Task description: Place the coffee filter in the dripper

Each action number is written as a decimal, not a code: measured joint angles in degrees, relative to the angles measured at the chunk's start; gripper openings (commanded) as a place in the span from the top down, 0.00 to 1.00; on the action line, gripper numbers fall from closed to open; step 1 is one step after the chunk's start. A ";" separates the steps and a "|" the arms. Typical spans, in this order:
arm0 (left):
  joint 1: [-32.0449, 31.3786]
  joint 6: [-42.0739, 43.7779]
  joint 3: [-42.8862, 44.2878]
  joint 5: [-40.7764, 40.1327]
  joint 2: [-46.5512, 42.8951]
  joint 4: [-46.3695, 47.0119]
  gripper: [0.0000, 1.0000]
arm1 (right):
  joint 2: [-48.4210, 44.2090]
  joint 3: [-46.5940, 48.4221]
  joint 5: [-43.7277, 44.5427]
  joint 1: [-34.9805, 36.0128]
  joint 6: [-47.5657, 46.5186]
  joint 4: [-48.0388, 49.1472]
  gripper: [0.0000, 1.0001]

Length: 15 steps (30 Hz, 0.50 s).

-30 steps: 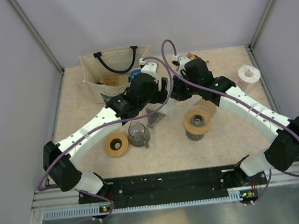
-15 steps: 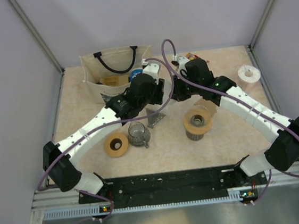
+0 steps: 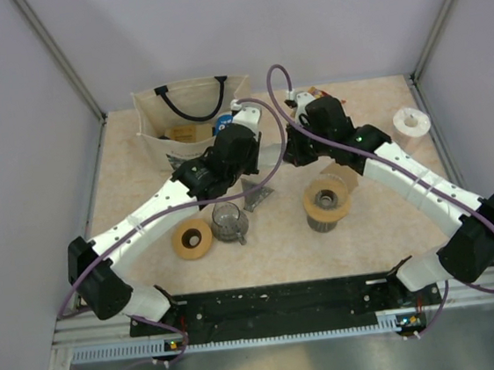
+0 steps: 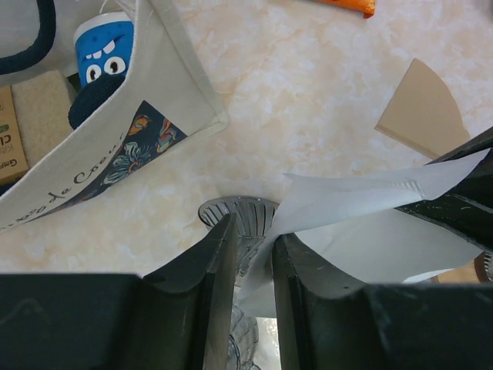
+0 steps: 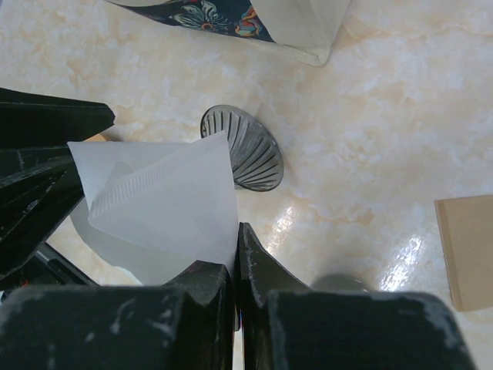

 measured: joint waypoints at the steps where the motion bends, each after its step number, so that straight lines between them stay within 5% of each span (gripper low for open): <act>1: 0.00 -0.02 -0.11 -0.09 -0.24 0.00 0.70 | 0.00 0.00 0.31 0.07 -0.02 0.02 1.00; 12: -0.31 -0.22 -0.81 -1.64 -1.64 -0.26 0.70 | -0.09 0.72 0.90 0.63 -1.16 -0.42 1.00; 15: -0.31 -0.39 -0.81 -1.64 -1.64 -0.48 0.54 | -0.09 0.74 0.90 0.66 -1.49 -0.50 1.00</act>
